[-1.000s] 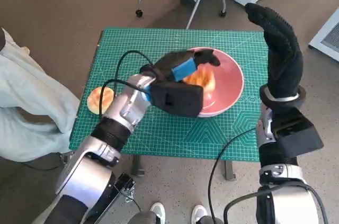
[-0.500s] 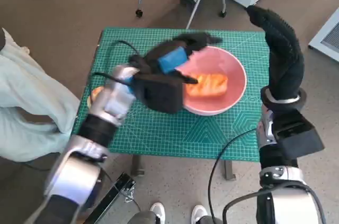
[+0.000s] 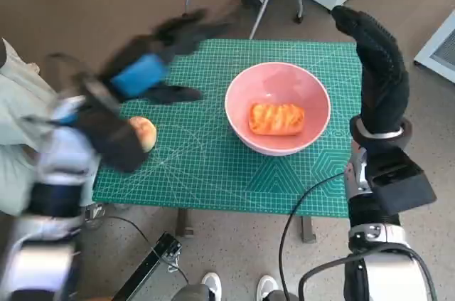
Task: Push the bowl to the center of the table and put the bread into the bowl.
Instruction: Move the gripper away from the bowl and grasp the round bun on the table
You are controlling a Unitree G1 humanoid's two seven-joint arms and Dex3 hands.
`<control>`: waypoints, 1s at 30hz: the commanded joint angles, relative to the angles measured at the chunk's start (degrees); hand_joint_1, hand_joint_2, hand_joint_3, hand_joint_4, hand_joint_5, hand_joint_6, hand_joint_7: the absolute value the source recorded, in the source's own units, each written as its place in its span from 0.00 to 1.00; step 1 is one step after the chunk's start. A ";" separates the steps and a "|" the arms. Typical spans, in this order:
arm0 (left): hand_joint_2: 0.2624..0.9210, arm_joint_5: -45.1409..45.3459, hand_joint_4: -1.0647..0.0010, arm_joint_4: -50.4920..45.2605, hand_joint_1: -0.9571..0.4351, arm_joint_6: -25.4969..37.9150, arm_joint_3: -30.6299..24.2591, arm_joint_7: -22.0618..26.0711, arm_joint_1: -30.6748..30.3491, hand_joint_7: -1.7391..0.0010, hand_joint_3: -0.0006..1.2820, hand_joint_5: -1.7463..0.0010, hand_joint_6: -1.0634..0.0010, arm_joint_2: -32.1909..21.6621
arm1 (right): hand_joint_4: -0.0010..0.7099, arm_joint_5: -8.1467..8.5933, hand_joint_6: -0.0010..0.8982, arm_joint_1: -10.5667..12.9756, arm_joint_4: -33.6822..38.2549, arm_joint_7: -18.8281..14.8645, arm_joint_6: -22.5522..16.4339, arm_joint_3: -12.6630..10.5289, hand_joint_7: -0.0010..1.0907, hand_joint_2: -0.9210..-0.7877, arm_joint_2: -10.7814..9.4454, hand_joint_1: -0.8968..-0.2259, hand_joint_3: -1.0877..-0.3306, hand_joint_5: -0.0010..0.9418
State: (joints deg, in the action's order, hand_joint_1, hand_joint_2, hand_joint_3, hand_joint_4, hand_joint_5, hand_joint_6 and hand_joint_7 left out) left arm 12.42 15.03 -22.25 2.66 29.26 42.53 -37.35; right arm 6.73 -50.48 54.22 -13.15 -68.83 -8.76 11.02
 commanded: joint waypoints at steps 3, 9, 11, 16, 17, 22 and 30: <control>0.87 0.23 0.76 -0.63 0.53 -0.44 -2.39 2.21 -5.43 0.92 0.00 0.99 0.68 -6.48 | 0.46 1.98 0.02 1.24 0.19 -1.73 0.88 0.02 0.74 0.00 -0.59 0.48 0.52 0.00; 0.87 2.14 0.76 2.59 0.51 -3.15 -2.32 1.56 -8.18 0.93 0.00 1.00 0.68 -9.96 | 0.46 3.32 0.03 0.99 0.67 -3.29 0.90 0.05 0.74 0.00 -0.92 0.46 0.54 0.00; 0.86 2.43 0.76 3.52 0.51 -3.71 -2.16 1.52 -9.02 0.94 0.00 1.00 0.68 -10.62 | 0.46 3.42 0.03 0.96 0.85 -3.61 0.81 -0.01 0.74 0.00 -1.02 0.47 0.53 0.00; 0.85 2.73 0.77 5.68 0.51 -3.75 -1.46 1.98 -10.66 0.95 0.00 1.00 0.67 -11.12 | 0.46 3.38 0.03 0.81 1.24 -4.19 0.66 -0.21 0.74 0.00 -1.05 0.48 0.54 0.00; 0.84 2.86 0.77 6.02 0.52 -3.73 -1.30 2.03 -10.81 0.95 0.00 1.00 0.67 -11.10 | 0.46 3.37 0.03 0.79 1.26 -4.27 0.65 -0.25 0.74 0.00 -1.04 0.48 0.54 0.00; 0.83 3.65 0.77 8.80 0.54 -2.83 0.04 2.25 -10.60 0.96 0.00 1.00 0.67 -10.25 | 0.46 2.90 0.03 0.74 1.34 -4.22 0.57 -0.34 0.74 0.00 -0.80 0.49 0.53 0.00; 0.82 6.56 0.77 15.69 0.58 -1.29 4.08 1.59 -7.78 0.97 0.00 1.00 0.67 -7.90 | 0.47 2.12 0.03 0.73 1.37 -3.80 0.48 -0.37 0.74 0.00 -0.38 0.47 0.54 0.00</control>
State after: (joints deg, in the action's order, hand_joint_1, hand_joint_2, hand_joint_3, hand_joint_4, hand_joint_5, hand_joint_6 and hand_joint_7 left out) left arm 17.34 28.20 -24.41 5.05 31.08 33.05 -46.32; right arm 9.01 -50.50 54.90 -16.78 -68.53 -8.87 10.34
